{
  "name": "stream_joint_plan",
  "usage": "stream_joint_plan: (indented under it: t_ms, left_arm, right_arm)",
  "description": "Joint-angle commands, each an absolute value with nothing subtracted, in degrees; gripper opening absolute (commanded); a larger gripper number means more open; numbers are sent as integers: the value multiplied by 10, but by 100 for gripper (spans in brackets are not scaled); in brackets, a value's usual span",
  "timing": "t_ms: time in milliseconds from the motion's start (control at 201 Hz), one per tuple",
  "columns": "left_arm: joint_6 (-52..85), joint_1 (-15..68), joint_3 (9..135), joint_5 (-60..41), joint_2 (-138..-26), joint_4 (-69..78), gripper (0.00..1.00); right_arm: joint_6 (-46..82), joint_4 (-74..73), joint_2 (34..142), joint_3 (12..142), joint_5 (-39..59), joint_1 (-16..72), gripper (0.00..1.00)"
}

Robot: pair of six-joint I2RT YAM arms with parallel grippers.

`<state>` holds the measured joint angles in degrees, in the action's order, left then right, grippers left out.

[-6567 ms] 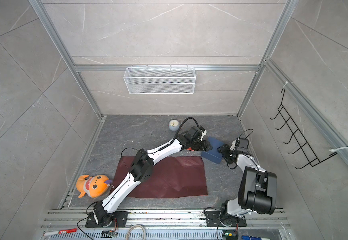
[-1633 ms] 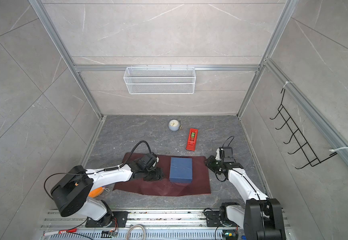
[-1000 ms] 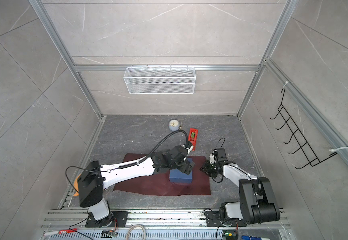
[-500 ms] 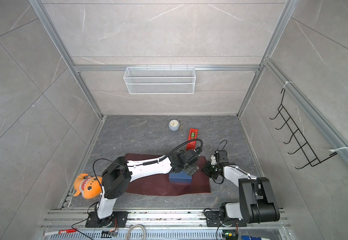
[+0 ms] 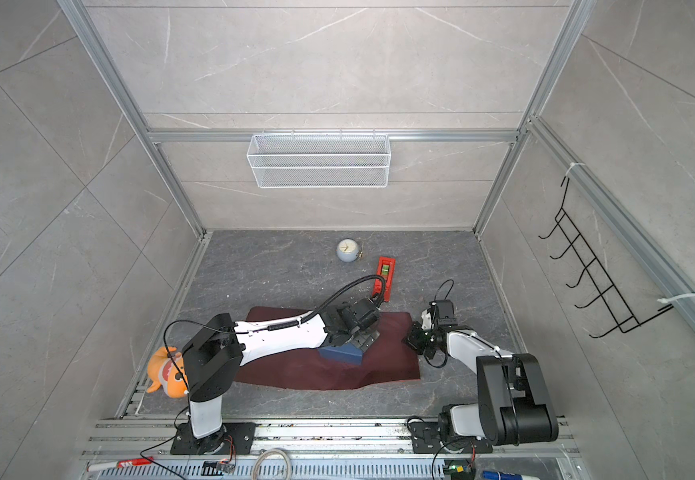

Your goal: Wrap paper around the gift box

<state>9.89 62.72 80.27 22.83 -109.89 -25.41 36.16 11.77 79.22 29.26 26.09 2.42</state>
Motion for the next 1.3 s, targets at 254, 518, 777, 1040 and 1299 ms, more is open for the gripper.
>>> stream_joint_plan:
  t_ms: [254,518,777,1040,1299]
  left_arm:
    - [174,600,753,168,-1000,-292,92]
    - [190,525,741,71,-946,-237,91]
    - [177,470,832,-8,-1054,-262,86]
    - [195,450,853,-56,-1103,-297,79]
    - [208,433,757,-83,-1033,-300,76]
  right_arm:
    - [341,141,815,301,231,21,13]
    - [332,122,759,310,269,23,23]
    - [348,88,774,322,271,60,25]
    - [371,74,832,324,244,65,21]
    - [392,70,837,298,230,66,19]
